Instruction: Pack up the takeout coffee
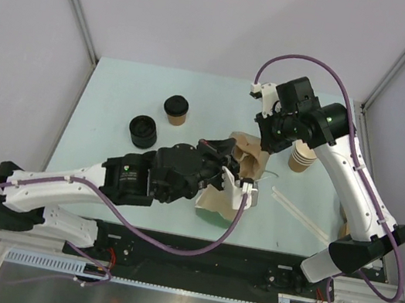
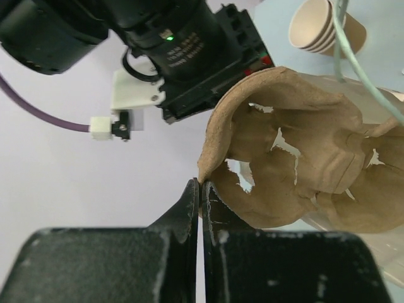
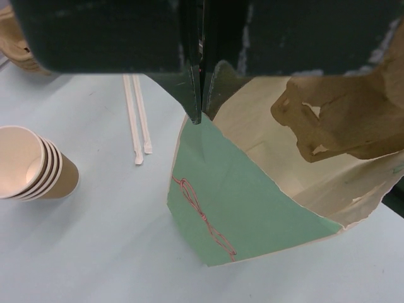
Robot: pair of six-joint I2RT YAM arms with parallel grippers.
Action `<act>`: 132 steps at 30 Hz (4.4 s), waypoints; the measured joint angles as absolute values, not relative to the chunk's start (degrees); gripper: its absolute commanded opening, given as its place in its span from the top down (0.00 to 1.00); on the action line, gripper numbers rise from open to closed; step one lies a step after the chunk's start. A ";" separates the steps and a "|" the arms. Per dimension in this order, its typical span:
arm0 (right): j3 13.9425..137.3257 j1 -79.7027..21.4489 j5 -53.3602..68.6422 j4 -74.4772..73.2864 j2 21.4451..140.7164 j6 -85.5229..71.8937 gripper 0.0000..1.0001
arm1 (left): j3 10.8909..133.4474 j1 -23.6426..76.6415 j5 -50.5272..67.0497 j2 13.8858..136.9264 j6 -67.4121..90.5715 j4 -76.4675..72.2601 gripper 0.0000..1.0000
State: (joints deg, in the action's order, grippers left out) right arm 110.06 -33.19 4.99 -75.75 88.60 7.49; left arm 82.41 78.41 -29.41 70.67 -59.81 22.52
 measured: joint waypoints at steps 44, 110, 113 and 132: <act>110.08 -38.79 5.82 -75.66 85.03 7.84 1.00 | 78.37 72.36 -19.86 79.92 -40.95 38.81 1.00; 110.37 -41.08 6.33 -76.12 84.99 9.08 1.00 | 97.25 35.81 15.88 61.23 -17.39 37.54 0.20; 110.45 -44.66 3.07 -76.29 83.07 8.75 1.00 | 89.82 33.01 15.70 56.99 -16.53 36.34 0.18; 119.90 -42.37 4.36 -77.52 94.24 5.93 0.92 | 81.25 17.74 28.69 69.58 -7.40 31.97 0.09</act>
State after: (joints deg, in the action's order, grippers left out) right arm 119.90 -42.37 4.36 -77.52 94.24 5.93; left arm 81.25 17.74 28.69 69.58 -7.40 31.97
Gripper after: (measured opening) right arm 0.009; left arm 0.900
